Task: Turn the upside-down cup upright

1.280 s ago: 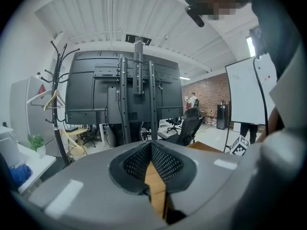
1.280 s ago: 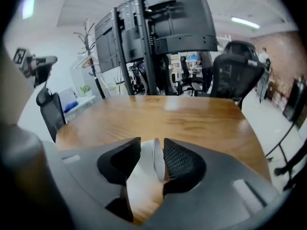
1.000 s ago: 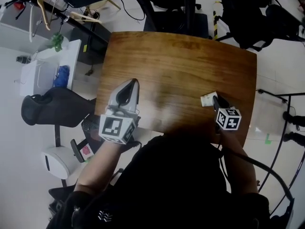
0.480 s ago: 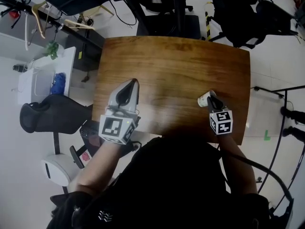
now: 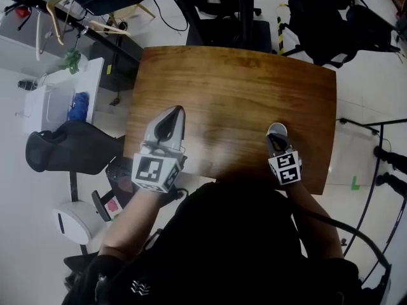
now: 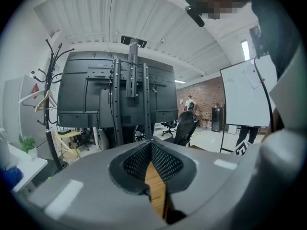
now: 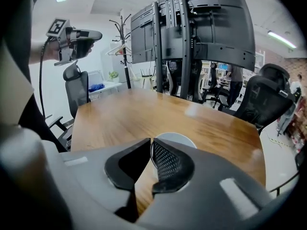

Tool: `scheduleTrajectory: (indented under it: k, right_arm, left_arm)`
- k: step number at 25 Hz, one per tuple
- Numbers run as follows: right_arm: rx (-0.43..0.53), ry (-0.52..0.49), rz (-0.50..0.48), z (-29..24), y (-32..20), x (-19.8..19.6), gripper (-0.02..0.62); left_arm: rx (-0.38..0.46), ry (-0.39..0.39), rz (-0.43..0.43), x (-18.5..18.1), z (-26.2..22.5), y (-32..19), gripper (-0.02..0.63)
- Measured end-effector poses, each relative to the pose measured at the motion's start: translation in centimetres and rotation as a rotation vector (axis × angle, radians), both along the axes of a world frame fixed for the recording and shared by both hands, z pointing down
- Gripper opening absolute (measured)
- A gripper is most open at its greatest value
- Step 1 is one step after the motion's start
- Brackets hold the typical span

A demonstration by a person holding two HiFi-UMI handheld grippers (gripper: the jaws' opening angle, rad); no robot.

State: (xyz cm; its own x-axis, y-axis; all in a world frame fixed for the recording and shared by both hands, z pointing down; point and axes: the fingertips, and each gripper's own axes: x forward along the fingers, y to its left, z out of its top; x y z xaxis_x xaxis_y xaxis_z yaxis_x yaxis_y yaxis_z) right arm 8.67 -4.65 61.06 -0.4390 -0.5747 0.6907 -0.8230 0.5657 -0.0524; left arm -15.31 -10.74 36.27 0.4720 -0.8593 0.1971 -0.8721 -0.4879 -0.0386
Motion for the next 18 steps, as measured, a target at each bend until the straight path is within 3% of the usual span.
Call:
scheduleTrajectory:
  k: [11, 18]
  right_arm:
    - [0.010, 0.013, -0.002, 0.3, -0.1, -0.6, 0.031]
    - [0.068, -0.009, -0.021, -2.0, -0.1, -1.3, 0.040]
  left_arm:
    - [-0.010, -0.001, -0.014, -1.1, 0.3, 0.3, 0.000]
    - [-0.012, 0.003, 0.012, -0.8, 0.3, -0.1, 0.000]
